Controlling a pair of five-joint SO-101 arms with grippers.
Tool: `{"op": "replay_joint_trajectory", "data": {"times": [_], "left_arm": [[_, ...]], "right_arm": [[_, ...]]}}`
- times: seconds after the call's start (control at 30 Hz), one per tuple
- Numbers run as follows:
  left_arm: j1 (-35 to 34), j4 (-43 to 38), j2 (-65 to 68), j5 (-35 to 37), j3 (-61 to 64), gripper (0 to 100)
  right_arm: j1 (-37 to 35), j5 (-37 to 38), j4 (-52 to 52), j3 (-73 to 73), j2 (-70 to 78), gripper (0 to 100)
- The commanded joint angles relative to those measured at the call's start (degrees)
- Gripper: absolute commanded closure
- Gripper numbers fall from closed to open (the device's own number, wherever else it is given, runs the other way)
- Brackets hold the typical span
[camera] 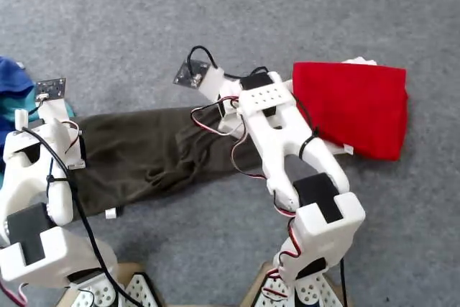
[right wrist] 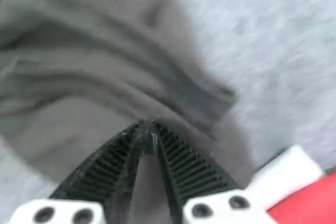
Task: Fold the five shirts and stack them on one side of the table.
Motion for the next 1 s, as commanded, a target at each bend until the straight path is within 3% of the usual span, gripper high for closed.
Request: {"op": "replay_joint_trajectory", "data": {"times": [0.0,0.17,0.37,0.47,0.57,0.73,0.87,0.97], "left_arm": [[-0.4,0.1,0.3,0.5,-1.5,97],[-0.4,0.1,0.3,0.5,-1.5,97],[-0.4,0.1,0.3,0.5,-1.5,97],[-0.4,0.2,0.3,0.5,-1.5,97],[-0.5,0.4,0.3,0.5,-1.4,97],[-0.5,0.3,0.2,0.5,-1.6,97],[-0.2,3.7,-0.4,0.5,-3.4,97],[-0.3,13.1,-0.4,0.5,-10.0,97]], "right_arm": [[0.9,-0.4,-8.6,0.0,-2.7,98.3],[0.9,-0.5,-11.3,-0.6,-3.9,98.3],[0.6,-0.5,12.6,-3.9,-11.1,98.3],[0.9,-0.5,16.7,-4.0,-12.7,98.3],[0.9,-0.5,12.7,-1.5,-11.2,98.3],[1.5,-0.5,-7.3,5.1,-1.8,98.3],[0.9,-0.6,-8.8,6.1,3.1,98.3],[2.1,-0.9,-8.8,6.1,1.6,98.3]]}}
